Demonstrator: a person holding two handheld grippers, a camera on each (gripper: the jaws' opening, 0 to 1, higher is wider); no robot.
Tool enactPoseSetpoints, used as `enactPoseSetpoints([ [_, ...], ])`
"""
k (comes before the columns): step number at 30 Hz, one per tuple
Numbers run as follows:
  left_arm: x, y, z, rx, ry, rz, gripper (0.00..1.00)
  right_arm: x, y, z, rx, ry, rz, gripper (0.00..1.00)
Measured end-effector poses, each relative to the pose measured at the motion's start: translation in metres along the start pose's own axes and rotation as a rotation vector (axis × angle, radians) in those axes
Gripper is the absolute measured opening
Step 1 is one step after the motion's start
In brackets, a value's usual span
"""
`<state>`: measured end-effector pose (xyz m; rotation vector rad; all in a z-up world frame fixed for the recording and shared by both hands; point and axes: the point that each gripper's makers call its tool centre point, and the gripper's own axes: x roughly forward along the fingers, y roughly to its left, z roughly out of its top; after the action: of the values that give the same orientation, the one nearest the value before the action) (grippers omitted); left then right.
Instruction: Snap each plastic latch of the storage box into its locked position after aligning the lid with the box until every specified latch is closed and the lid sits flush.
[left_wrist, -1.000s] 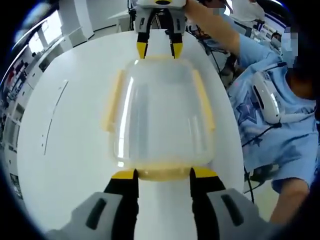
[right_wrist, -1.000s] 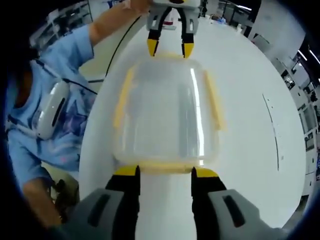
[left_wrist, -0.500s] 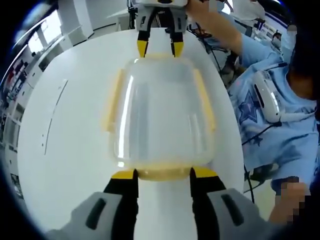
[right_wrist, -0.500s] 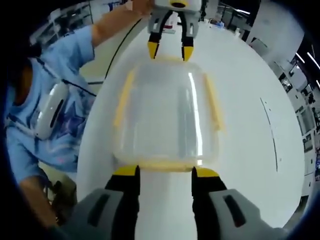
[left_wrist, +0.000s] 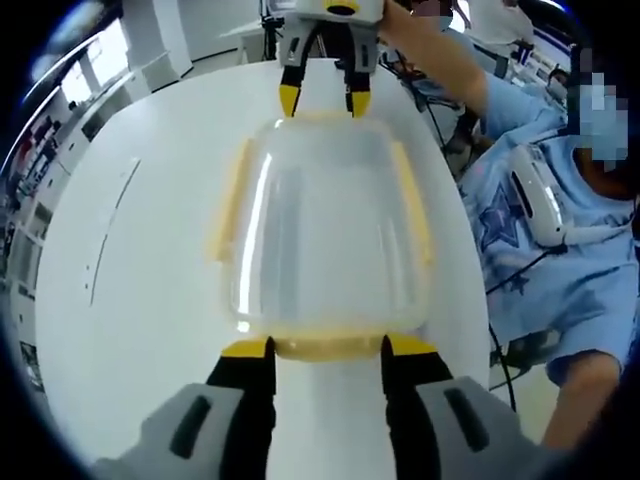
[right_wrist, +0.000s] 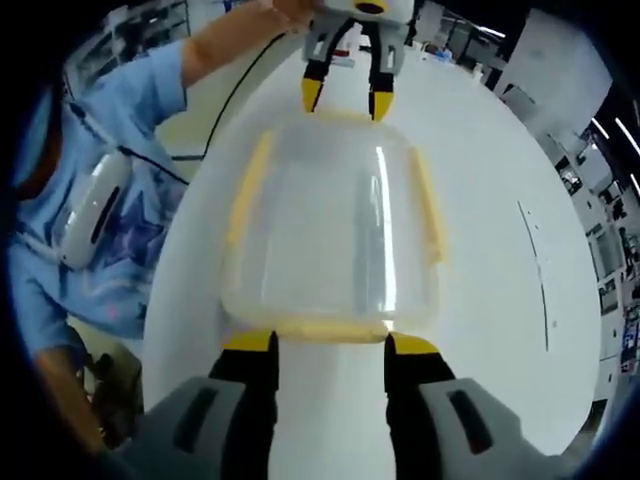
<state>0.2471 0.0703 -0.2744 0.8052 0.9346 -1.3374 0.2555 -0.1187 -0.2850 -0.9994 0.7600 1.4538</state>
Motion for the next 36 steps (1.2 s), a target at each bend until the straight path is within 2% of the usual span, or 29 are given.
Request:
enactPoseSetpoints([
  [7,0.004,0.003,-0.003,-0.021,-0.010,0.004,0.45,0.001,0.000,0.001,-0.011,0.000,-0.004,0.46],
  [8,0.006,0.001,-0.007,-0.023,0.008,-0.011,0.45,0.001,0.001,0.001,-0.006,-0.007,-0.002,0.48],
  [11,0.013,0.004,-0.009,-0.040,0.009,-0.022,0.45,0.001,0.003,0.001,-0.002,-0.027,-0.001,0.53],
  [17,0.010,0.006,-0.015,-0.091,-0.021,-0.027,0.43,0.001,0.003,0.000,0.026,-0.084,0.005,0.57],
  [20,0.007,0.009,-0.023,-0.113,-0.029,-0.005,0.31,0.000,0.001,-0.005,0.042,-0.106,-0.009,0.58],
  [21,0.005,0.012,-0.025,-0.114,-0.025,0.009,0.31,0.000,0.001,-0.006,0.045,-0.112,-0.011,0.58],
  [22,0.000,0.020,-0.033,-0.120,-0.031,0.050,0.31,-0.003,0.001,-0.004,0.050,-0.153,-0.023,0.59],
  [25,-0.008,0.022,-0.033,-0.148,-0.073,0.065,0.26,-0.008,-0.003,0.000,0.059,-0.206,-0.061,0.59],
  [27,-0.013,0.027,-0.028,-0.138,-0.097,0.109,0.21,-0.015,-0.008,0.003,0.071,-0.256,-0.103,0.59],
  [29,-0.018,0.026,-0.022,-0.142,-0.121,0.113,0.16,-0.020,-0.010,0.005,0.089,-0.294,-0.120,0.59],
  [32,-0.031,0.028,-0.004,-0.119,-0.192,0.152,0.08,-0.028,-0.015,0.003,0.122,-0.332,-0.176,0.57],
  [33,-0.035,0.030,0.002,-0.118,-0.217,0.169,0.05,-0.030,-0.017,0.005,0.124,-0.361,-0.192,0.57],
  [34,-0.041,0.031,0.011,-0.136,-0.254,0.185,0.02,-0.031,-0.018,0.005,0.171,-0.393,-0.207,0.56],
  [36,-0.046,0.030,0.022,-0.135,-0.286,0.179,0.00,-0.034,-0.017,0.009,0.191,-0.466,-0.219,0.56],
])
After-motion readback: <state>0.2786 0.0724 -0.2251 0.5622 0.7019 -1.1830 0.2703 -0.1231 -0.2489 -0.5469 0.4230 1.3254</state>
